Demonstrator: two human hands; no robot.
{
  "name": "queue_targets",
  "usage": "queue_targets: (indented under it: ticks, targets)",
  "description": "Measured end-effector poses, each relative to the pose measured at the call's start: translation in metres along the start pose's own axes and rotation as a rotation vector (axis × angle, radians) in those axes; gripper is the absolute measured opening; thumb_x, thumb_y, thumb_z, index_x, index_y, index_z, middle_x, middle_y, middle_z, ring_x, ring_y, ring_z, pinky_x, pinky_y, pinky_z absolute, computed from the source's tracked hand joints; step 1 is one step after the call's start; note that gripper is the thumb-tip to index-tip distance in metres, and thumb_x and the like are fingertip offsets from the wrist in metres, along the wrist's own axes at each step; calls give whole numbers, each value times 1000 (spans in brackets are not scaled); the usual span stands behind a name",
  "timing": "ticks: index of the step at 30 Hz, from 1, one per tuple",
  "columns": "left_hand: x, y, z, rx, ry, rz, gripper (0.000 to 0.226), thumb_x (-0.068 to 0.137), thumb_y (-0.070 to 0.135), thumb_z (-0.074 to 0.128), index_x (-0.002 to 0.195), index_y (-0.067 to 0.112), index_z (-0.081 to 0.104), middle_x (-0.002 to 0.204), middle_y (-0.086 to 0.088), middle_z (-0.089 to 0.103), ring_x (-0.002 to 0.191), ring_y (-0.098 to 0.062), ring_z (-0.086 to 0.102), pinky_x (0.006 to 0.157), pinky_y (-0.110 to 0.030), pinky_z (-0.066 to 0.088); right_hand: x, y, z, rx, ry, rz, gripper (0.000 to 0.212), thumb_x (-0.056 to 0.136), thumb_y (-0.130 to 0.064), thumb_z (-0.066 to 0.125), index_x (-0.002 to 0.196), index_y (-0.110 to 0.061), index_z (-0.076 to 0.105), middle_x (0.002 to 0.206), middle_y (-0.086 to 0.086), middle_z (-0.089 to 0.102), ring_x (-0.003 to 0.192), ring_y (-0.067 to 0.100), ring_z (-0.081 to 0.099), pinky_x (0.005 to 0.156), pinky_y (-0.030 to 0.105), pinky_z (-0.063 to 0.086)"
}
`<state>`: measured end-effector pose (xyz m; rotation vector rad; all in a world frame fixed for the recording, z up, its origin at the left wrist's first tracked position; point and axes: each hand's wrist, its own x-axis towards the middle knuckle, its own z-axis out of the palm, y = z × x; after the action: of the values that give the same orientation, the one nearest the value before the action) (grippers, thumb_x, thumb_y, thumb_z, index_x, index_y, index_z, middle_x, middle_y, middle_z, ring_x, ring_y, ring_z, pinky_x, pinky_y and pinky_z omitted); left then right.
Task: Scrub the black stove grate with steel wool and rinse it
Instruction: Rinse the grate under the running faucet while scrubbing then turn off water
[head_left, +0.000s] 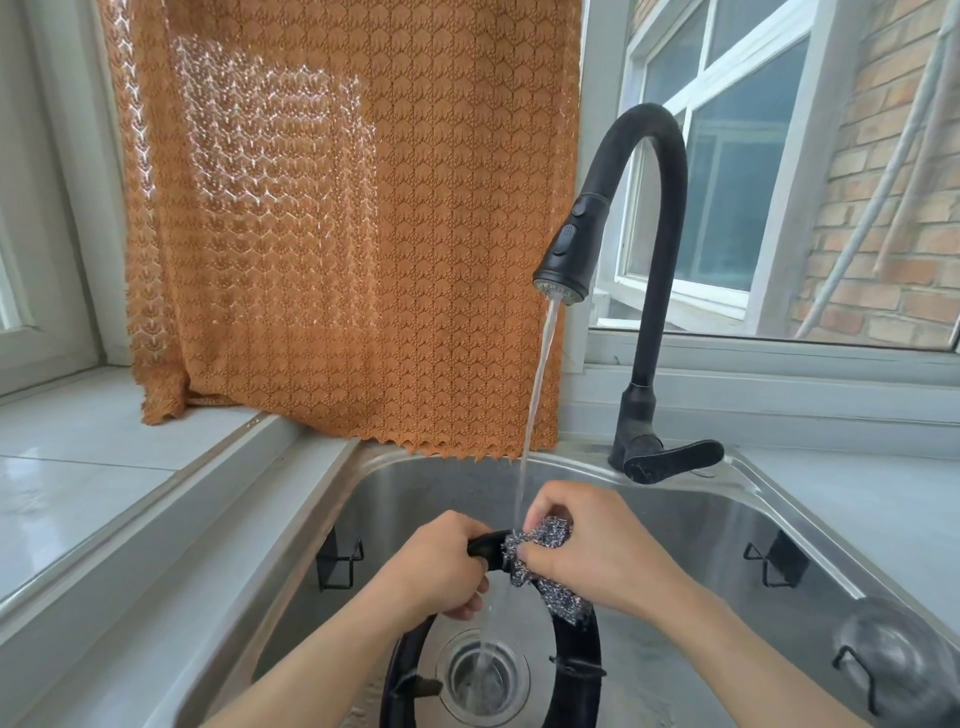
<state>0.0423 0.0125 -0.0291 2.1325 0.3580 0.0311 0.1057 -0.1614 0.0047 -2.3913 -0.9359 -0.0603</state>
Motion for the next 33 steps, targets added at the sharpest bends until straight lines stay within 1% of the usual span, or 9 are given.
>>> queue_targets:
  ticks: [2, 4, 9, 12, 14, 18, 24, 30, 33]
  targets:
    - [1, 1, 2, -3, -8, 9, 42, 99, -2, 38, 121, 18, 68, 81, -9, 66, 62, -19, 63, 58, -25, 55, -1, -6, 13, -64, 12, -39, 17, 82, -30, 75, 85, -33, 59, 95, -16, 55, 81, 2, 55, 68, 24, 44]
    - [2, 1, 5, 2, -15, 20, 44, 96, -4, 36, 117, 15, 69, 80, -11, 64, 61, -20, 61, 58, -26, 54, 1, -9, 25, -149, 29, -59, 17, 84, -25, 74, 89, -31, 58, 100, -14, 49, 91, 11, 57, 73, 27, 45]
    - [3, 2, 8, 11, -20, 31, 36, 95, -5, 36, 107, 6, 68, 77, -13, 57, 61, -23, 50, 54, -30, 45, 10, -8, 33, -241, 96, -30, 25, 82, -24, 73, 100, -22, 55, 106, -3, 47, 84, 20, 55, 66, 29, 38]
    - [4, 4, 9, 40, -21, 42, 33, 94, -6, 36, 104, 5, 66, 77, -12, 58, 61, -24, 51, 54, -31, 46, 12, -6, 33, -294, 75, -3, 35, 82, -24, 72, 109, -16, 50, 101, 3, 61, 89, 26, 62, 66, 35, 48]
    - [5, 6, 10, 64, -31, 47, 32, 93, -6, 36, 100, 4, 65, 78, -12, 58, 63, -25, 51, 56, -32, 46, 14, -5, 32, -304, 45, 39, 30, 81, -23, 70, 107, -16, 58, 94, 5, 68, 86, 29, 66, 69, 40, 56]
    - [9, 6, 12, 91, -31, 54, 38, 86, -4, 35, 102, 7, 68, 75, -13, 56, 61, -25, 48, 56, -35, 43, 18, -2, 26, -267, 26, 60, 18, 76, -20, 73, 94, -19, 69, 89, 5, 68, 84, 28, 66, 71, 41, 57]
    - [12, 6, 12, 140, -44, 65, 38, 87, -6, 36, 104, 8, 67, 77, -14, 59, 59, -26, 52, 55, -36, 48, 19, -1, 19, -249, 20, 24, 13, 84, -25, 74, 96, -20, 72, 93, 4, 63, 76, 24, 63, 58, 32, 44]
    - [12, 4, 11, 147, -47, 74, 39, 88, -4, 37, 109, 10, 66, 80, -15, 61, 60, -27, 56, 58, -37, 53, 17, 1, 16, -241, 12, -17, 14, 89, -25, 68, 99, -21, 76, 81, 4, 66, 63, 22, 60, 53, 36, 46]
    - [12, 1, 10, 149, -43, 66, 39, 89, -4, 35, 106, 11, 67, 80, -14, 62, 60, -27, 58, 60, -36, 54, 14, 2, 19, -255, 7, -33, 14, 87, -27, 68, 101, -26, 73, 79, 1, 71, 63, 18, 64, 57, 36, 52]
